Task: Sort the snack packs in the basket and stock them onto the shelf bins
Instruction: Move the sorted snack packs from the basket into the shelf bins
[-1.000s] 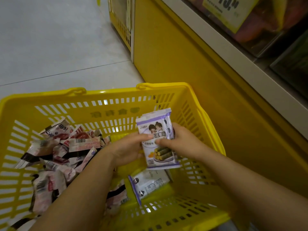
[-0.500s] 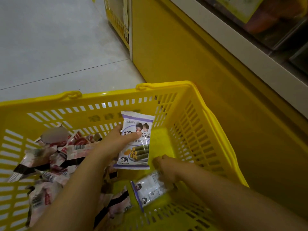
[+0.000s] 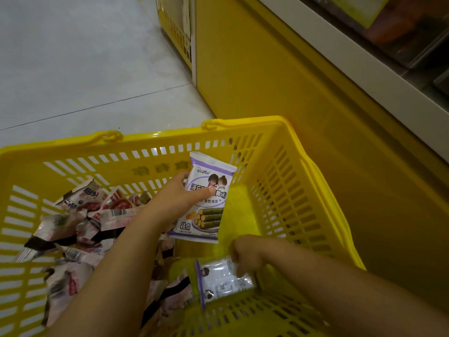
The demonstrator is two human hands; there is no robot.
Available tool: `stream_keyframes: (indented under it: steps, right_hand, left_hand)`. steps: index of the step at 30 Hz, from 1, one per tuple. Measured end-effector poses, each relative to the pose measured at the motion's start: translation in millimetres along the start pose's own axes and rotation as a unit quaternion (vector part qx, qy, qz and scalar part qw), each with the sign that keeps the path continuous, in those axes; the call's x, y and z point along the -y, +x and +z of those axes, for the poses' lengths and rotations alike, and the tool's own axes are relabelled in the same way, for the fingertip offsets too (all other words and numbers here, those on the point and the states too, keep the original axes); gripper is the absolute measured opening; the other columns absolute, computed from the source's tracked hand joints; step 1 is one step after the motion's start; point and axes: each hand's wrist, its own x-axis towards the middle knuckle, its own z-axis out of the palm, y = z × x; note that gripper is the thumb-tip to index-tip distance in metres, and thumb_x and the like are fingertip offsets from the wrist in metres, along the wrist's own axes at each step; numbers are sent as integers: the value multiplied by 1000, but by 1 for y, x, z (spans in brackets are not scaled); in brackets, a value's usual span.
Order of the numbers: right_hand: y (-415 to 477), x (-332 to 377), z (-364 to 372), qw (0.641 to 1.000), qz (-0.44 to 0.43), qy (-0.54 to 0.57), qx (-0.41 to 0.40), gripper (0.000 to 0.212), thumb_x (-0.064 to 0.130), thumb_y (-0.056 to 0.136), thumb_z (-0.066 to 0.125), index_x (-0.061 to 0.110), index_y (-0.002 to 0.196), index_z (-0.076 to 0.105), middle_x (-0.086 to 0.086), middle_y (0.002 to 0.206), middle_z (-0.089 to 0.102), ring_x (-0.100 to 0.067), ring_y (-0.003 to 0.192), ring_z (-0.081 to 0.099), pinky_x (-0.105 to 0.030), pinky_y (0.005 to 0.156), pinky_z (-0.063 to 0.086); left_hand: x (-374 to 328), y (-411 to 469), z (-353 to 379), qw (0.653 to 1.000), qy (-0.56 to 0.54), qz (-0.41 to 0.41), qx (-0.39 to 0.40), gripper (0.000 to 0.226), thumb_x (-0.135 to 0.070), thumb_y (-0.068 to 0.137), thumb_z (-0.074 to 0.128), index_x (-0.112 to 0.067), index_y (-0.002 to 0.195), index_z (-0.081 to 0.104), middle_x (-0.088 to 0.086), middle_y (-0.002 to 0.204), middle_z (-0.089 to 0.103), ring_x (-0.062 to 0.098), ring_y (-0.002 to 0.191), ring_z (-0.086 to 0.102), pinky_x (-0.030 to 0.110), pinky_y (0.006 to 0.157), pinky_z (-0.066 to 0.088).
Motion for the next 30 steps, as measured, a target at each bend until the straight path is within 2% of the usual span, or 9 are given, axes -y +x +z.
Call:
stream_keyframes:
  steps: [3,8,11,14,17,19,22,27,30]
  right_hand:
    - [1,1,5,998,9,60,-13,69,30,83,72,4,137,37,-16,134,50,-33,120,51,-37,89,45]
    - [5,3,5,999,-12,-42,28,54,38,90,62,3,130,54,-15,130,52,-30,126,41,-39,96,42]
    - [4,3,7,996,-17,-78,36,59,34,90,62,5,139,45,-12,138,46,-30,132,31,-40,97,40]
    - [1,3,5,998,19,43,42,64,21,85,70,11,140,39,-12,137,45,-32,118,53,-38,76,52]
    - [-1,3,4,982,42,178,49,63,16,85,70,9,137,36,-16,122,57,-28,81,68,-29,52,51]
    - [-5,4,4,967,39,235,86,56,19,89,66,6,137,39,-19,121,60,-18,59,63,-26,51,52]
    - [-17,7,0,951,52,286,102,52,36,96,55,-4,128,48,-27,121,60,-31,72,67,-31,63,54]
    - [-56,7,-18,942,57,304,-130,37,37,92,60,2,79,60,-30,90,65,-21,54,55,-32,57,46]
    - [-94,1,-29,918,21,272,-289,8,12,84,68,4,82,66,-17,94,70,-25,87,67,-31,71,47]
  left_hand:
    - [-3,-1,0,1000,6,6,-8,57,-40,79,73,-25,129,50,-8,108,68,5,87,66,20,62,46]
    - [-4,-2,0,1000,15,11,-17,58,-42,79,73,-27,129,49,-11,105,67,2,85,65,19,62,46]
    - [-6,-2,0,1000,13,11,-15,59,-42,78,74,-26,130,50,-8,109,68,5,89,66,21,65,48]
    - [-8,-3,1,1000,14,13,-16,58,-41,79,74,-26,129,50,-9,108,68,4,88,66,20,65,47]
    - [-9,-4,0,1000,12,11,-17,58,-41,78,74,-27,129,50,-9,106,68,6,87,67,23,66,49]
    - [-9,-5,0,1000,13,9,-16,57,-40,79,74,-26,128,50,-8,106,69,8,88,68,26,69,52]
    - [-10,-6,0,1000,10,8,-8,57,-39,80,74,-24,129,50,-4,110,69,15,93,68,38,83,55]
    - [-17,-20,1,999,-16,33,0,56,-37,80,73,-23,129,50,-3,112,68,9,90,68,23,68,51]
    - [-31,-37,0,998,-35,57,2,54,-36,80,74,-22,128,53,-5,111,69,11,92,69,25,71,51]
